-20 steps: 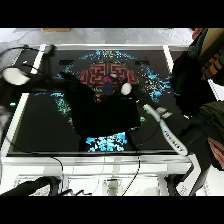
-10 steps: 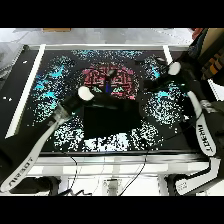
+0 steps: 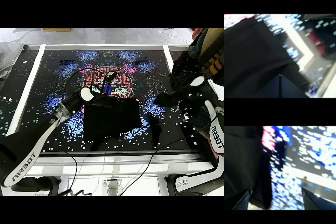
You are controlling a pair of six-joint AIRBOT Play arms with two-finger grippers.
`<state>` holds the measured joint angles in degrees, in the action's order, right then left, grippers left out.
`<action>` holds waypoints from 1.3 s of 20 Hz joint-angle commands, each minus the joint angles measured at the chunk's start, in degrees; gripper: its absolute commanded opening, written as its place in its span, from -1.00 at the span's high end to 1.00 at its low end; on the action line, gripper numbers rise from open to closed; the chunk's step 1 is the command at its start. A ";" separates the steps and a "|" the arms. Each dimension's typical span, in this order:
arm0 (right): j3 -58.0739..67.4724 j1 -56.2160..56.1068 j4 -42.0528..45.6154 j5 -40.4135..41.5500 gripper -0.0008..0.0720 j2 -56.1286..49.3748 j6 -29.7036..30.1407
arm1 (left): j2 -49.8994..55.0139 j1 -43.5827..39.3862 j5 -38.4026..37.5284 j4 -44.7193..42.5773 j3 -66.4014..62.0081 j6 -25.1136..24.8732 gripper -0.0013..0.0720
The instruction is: Fold the clothes and pants, and hang the long-sleeved shirts on hangers.
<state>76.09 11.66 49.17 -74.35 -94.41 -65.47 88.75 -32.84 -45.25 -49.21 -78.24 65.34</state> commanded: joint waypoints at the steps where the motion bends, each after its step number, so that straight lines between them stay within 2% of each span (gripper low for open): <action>1: -7.78 -2.60 -9.05 9.51 -0.99 -0.07 1.77 | 1.40 0.15 -2.67 -7.74 -0.02 -0.15 0.94; 5: -8.00 -8.90 -8.92 15.32 -0.93 -0.35 1.70 | 5.40 -3.02 -5.01 -7.80 -0.02 -0.15 0.94; 11: -8.04 -14.53 -3.37 11.98 -0.93 -0.35 1.44 | 9.57 -7.87 -6.67 -7.82 -0.02 -0.17 0.94; 13: -8.07 -15.10 -0.90 14.32 -0.93 -0.42 -1.81 | 10.21 -8.33 -6.64 -7.78 -0.02 -0.15 0.94; 16: -8.07 -15.32 2.21 19.93 -0.93 -0.55 -12.48 | 10.29 -8.46 -6.60 -7.85 -0.02 -0.17 0.94; 19: -8.07 -15.28 -1.84 17.09 -0.91 -2.32 -13.03 | 10.29 -8.44 -6.40 -7.85 -0.02 -0.17 0.94; 20: -8.07 -15.28 -3.08 15.06 -0.84 -3.63 -12.55 | 10.29 -8.44 -6.43 -7.87 -0.02 -0.17 0.94; 22: -8.07 -15.30 -8.17 11.43 -0.69 -6.45 -9.84 | 10.29 -8.44 -6.43 -7.93 -0.02 -0.17 0.94; 26: -8.07 -18.32 -24.81 6.03 -0.69 -11.39 -0.96 | 10.29 -8.44 -6.45 -12.46 -0.02 -0.15 0.94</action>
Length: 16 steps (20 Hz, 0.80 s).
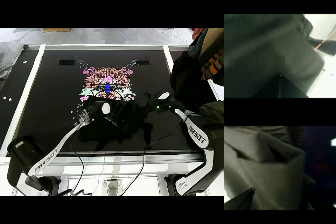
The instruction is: Fold the clothes and pants, and hang the long-sleeved shirts on hangers.
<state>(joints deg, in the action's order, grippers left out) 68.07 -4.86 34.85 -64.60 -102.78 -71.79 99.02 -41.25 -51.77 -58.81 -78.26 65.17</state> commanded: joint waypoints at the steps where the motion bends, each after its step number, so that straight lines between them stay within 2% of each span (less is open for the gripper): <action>1: -0.02 -3.39 -12.22 -2.71 -0.66 -3.48 7.28 | 0.00 -0.02 0.04 -3.72 0.00 0.02 0.94; 2: 0.00 -4.98 -13.42 -1.14 -0.41 -3.52 8.98 | -0.04 -0.02 0.02 -3.78 0.00 0.02 0.94; 3: 0.24 -6.34 -14.23 0.22 0.01 -3.52 9.49 | -0.28 0.00 -0.33 -3.80 -0.04 0.02 0.94; 4: 0.79 -7.41 -14.86 1.09 0.62 -3.52 9.55 | -0.94 0.13 -1.31 -3.80 -0.04 0.02 0.95; 5: 1.62 -7.98 -15.17 1.22 0.90 -3.52 9.60 | -2.16 0.44 -3.04 -3.82 -0.04 0.02 0.95; 7: 3.98 -7.65 -15.17 0.35 0.92 -3.06 9.11 | -6.12 1.77 -7.13 -5.90 -0.04 0.04 0.94; 9: 6.86 -5.66 -15.15 -2.71 0.92 -1.40 7.63 | -12.09 3.82 -9.84 -11.76 -0.04 1.05 0.95; 11: 9.35 -2.10 -15.13 -6.12 0.92 1.88 6.71 | -19.50 6.45 -9.97 -18.40 -0.04 3.23 0.94; 16: 13.64 13.29 -15.04 -9.64 0.92 15.13 0.26 | -37.48 14.21 -9.97 -27.47 -0.04 3.21 0.94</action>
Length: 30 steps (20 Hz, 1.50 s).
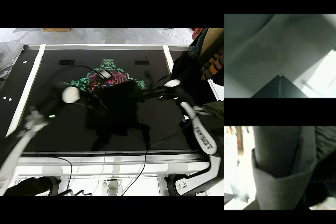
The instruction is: Fold the clothes and pants, and hang the long-sleeved shirts on hangers.
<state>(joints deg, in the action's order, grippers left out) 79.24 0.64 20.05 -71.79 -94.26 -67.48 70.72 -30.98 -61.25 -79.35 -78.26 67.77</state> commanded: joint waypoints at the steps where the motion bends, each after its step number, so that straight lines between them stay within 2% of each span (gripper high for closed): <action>1: 3.43 11.96 -0.17 -2.84 0.92 9.55 -5.64 | -12.20 5.55 -0.48 -8.87 -0.04 0.61 0.94; 4: 6.45 25.64 2.75 -3.96 0.92 17.18 -9.38 | -18.84 10.64 -0.50 -10.67 -0.02 0.61 0.94; 9: 8.55 51.49 19.08 -4.28 0.92 26.82 -16.74 | -21.99 16.48 -0.52 -10.67 -0.02 0.63 0.94; 14: 8.55 74.58 31.52 -10.08 0.92 28.81 -17.75 | -20.61 16.81 -0.52 -10.67 -0.02 0.61 0.94; 17: 8.55 83.27 43.71 -13.22 0.92 28.76 -23.34 | -20.55 16.81 -0.52 -10.67 -0.02 0.61 0.94; 19: 8.52 86.86 48.81 -13.16 0.91 28.76 -26.80 | -20.55 16.79 -0.52 -10.64 -0.02 0.61 0.94; 20: 8.52 87.91 49.05 -11.30 0.65 28.70 -28.85 | -20.55 16.79 -0.52 -10.64 -0.02 0.61 0.94; 22: 8.50 88.35 48.98 -7.21 -1.00 28.59 -32.35 | -20.55 16.79 -0.52 -10.64 -0.02 0.61 0.94; 23: 8.48 88.21 48.57 -6.43 -0.92 28.55 -32.46 | -20.55 16.79 -0.52 -10.64 -0.02 0.61 0.94; 27: 7.82 88.17 42.99 -7.41 -0.87 28.17 -32.52 | -20.55 16.79 -0.52 -10.64 -0.02 0.61 0.94; 28: 7.32 87.47 41.03 -8.09 -0.23 28.17 -32.54 | -20.55 16.79 -0.52 -10.64 -0.02 0.59 0.94; 29: 6.93 86.01 38.47 -8.24 0.61 28.17 -32.52 | -20.55 16.79 -0.52 -10.64 -0.02 0.61 0.94; 30: 6.86 83.08 34.49 -7.89 0.91 28.17 -32.00 | -20.55 16.79 -0.52 -10.64 -0.02 0.61 0.94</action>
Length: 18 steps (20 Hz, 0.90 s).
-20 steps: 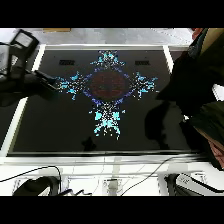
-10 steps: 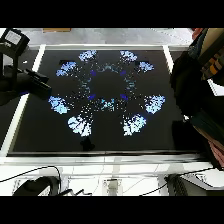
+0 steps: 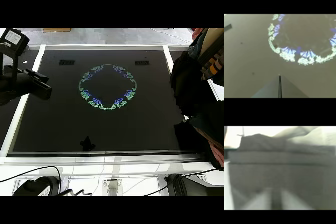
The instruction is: Fold the clothes and pants, and hang the long-sleeved shirts on hangers.
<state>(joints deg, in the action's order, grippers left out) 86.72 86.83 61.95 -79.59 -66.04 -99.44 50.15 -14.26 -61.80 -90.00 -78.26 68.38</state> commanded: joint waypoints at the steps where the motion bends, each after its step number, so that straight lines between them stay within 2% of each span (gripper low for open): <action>1: -0.59 -7.15 -11.78 1.03 0.92 -0.02 1.49 | 0.02 0.07 0.02 0.00 -0.02 0.00 0.94; 3: -0.57 -18.95 -20.02 2.86 0.92 0.22 7.17 | 0.02 0.07 0.02 0.00 -0.02 0.00 0.94; 4: -0.59 -26.67 -21.16 3.06 0.92 0.44 10.03 | 0.02 0.07 0.02 0.00 -0.02 0.00 0.94; 7: -0.59 -53.02 -16.44 1.84 0.92 0.79 19.39 | 0.02 0.07 0.02 0.00 -0.02 0.00 0.94; 9: -0.59 -72.24 -6.91 2.36 0.92 1.49 23.26 | 0.02 0.07 0.02 0.00 -0.02 -0.02 0.94; 12: -0.59 -94.09 18.51 7.10 0.92 1.68 22.27 | 0.02 0.07 0.02 0.00 -0.02 0.00 0.94; 14: -0.59 -101.02 34.29 9.81 0.92 1.05 16.63 | 0.02 0.07 0.00 0.00 -0.02 0.00 0.94; 16: -0.59 -101.11 40.13 9.97 0.92 0.24 9.81 | 0.02 0.07 0.02 0.00 -0.02 0.00 0.94; 18: -0.59 -99.19 38.29 8.35 0.92 0.00 7.26 | 0.02 0.07 0.02 0.00 -0.02 0.00 0.94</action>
<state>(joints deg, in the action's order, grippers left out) 86.13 -9.37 91.33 -71.33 -65.52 -86.35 50.15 -14.24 -61.78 -90.00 -78.26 68.38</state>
